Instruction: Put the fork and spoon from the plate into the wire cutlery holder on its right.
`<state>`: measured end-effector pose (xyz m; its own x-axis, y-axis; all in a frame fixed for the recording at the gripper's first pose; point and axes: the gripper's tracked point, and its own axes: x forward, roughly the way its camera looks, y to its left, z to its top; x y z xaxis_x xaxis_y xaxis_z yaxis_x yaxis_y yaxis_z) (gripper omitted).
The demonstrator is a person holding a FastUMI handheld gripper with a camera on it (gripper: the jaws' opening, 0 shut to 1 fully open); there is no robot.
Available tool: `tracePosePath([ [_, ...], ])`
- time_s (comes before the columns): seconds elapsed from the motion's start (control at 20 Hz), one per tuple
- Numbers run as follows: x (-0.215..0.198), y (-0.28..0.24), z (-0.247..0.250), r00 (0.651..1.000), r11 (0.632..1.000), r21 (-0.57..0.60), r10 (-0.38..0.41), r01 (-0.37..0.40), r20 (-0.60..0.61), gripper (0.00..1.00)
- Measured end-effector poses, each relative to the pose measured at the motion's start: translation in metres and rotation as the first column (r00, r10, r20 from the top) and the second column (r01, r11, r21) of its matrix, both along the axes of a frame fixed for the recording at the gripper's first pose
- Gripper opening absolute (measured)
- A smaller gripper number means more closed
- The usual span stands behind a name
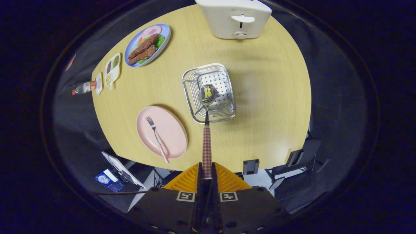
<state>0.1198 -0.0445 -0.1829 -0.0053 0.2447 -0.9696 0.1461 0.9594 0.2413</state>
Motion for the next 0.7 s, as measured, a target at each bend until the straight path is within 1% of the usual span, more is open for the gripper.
tracePosePath([
  [0.2, 0.012, -0.001, 0.001, 1.000, 1.000, -0.004, -0.009, 0.009, -0.009, 0.13],
  [0.5, 0.030, -0.010, 0.004, 0.999, 0.999, -0.040, 0.013, -0.012, 0.033, 0.13],
  [0.55, 0.032, -0.012, 0.007, 0.999, 0.999, -0.050, 0.006, -0.004, 0.046, 0.13],
  [0.6, 0.036, -0.015, 0.006, 0.998, 0.998, -0.060, 0.012, -0.009, 0.058, 0.03],
  [0.7, 0.039, -0.017, 0.008, 0.997, 0.998, -0.067, 0.006, -0.001, 0.072, 0.03],
])
